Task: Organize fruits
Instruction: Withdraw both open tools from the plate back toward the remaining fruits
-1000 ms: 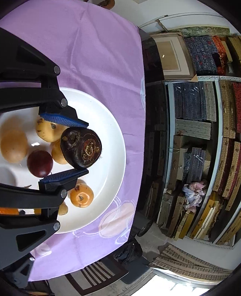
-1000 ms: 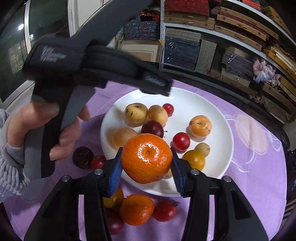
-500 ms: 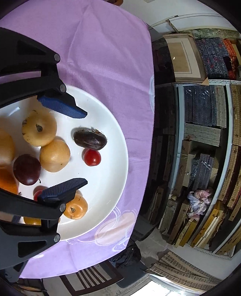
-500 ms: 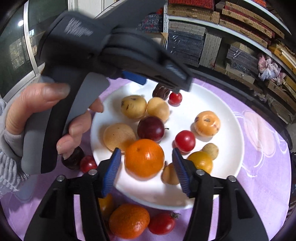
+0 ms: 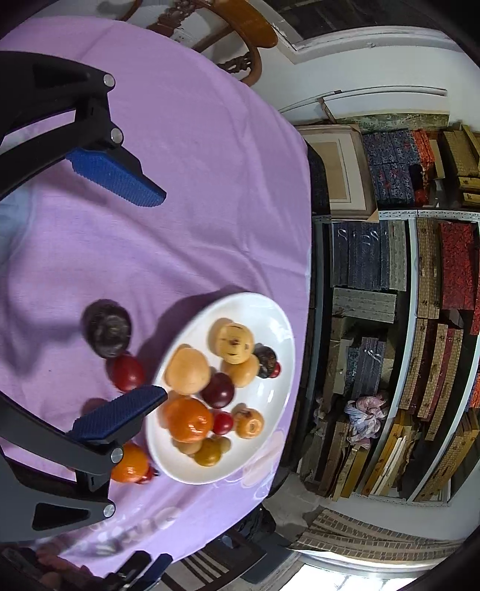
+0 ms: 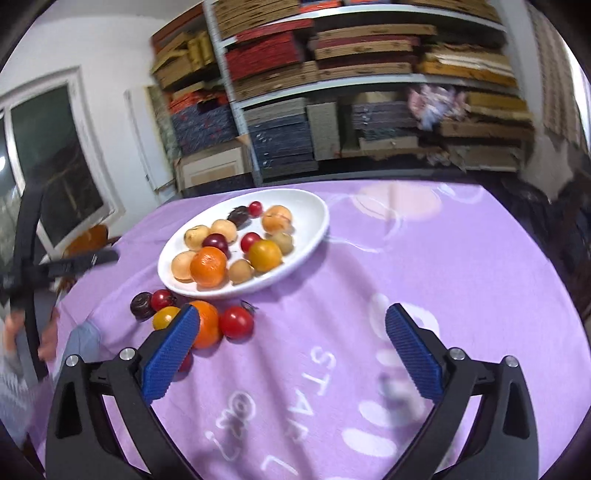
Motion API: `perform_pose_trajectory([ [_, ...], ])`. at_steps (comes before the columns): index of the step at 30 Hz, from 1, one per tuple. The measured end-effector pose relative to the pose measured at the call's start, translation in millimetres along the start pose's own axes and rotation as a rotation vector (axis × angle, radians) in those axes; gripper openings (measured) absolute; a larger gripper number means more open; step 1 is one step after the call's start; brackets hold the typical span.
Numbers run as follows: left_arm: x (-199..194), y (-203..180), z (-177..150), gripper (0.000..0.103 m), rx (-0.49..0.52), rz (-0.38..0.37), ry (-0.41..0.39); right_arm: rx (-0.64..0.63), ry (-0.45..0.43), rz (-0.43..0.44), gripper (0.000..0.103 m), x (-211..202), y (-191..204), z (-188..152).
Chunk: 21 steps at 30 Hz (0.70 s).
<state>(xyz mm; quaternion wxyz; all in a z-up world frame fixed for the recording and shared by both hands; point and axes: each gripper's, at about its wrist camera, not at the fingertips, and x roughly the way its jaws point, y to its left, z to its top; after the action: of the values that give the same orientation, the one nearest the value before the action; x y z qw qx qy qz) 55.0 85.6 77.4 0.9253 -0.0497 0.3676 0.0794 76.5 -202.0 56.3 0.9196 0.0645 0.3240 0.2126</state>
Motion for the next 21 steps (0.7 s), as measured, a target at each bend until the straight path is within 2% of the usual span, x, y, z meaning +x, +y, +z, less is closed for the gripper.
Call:
perform_pose_trajectory([
  [3, 5.6, -3.9, -26.4, 0.098, 0.002, 0.036, 0.015, 0.034, 0.016, 0.002, 0.099, -5.4, -8.3, -3.2],
  [7, 14.3, -4.9, -40.8, 0.098, -0.017, 0.020, 0.036, 0.002, 0.006, -0.032, 0.099, -5.3, -6.9, -8.8],
  [10, 15.6, -6.7, -47.1, 0.098, -0.008, 0.009, 0.028, -0.038, 0.015, 0.034, 0.099, -5.3, 7.3, -13.1],
  [12, 22.1, -8.0, -50.3, 0.098, 0.009, 0.016, 0.054, -0.113, 0.025, 0.082, 0.099, -5.5, 26.0, -17.0],
  [14, 30.1, -7.6, -50.4, 0.098, 0.009, 0.020, 0.102, -0.196, 0.051, 0.085, 0.099, -3.1, 45.3, -22.0],
  [17, 37.8, -5.0, -51.4, 0.100, -0.008, 0.002, 0.144, -0.270, 0.094, -0.007, 0.099, 11.3, 59.1, -24.6],
  [19, 41.9, -5.9, -52.0, 0.100, 0.001, 0.006, 0.166, -0.267, 0.134, -0.070, 0.099, 23.5, 56.9, -21.6],
  [21, 43.7, -8.5, -52.5, 0.100, 0.018, 0.014, 0.173, -0.244, 0.166, -0.096, 0.099, 35.0, 52.5, -15.4],
])
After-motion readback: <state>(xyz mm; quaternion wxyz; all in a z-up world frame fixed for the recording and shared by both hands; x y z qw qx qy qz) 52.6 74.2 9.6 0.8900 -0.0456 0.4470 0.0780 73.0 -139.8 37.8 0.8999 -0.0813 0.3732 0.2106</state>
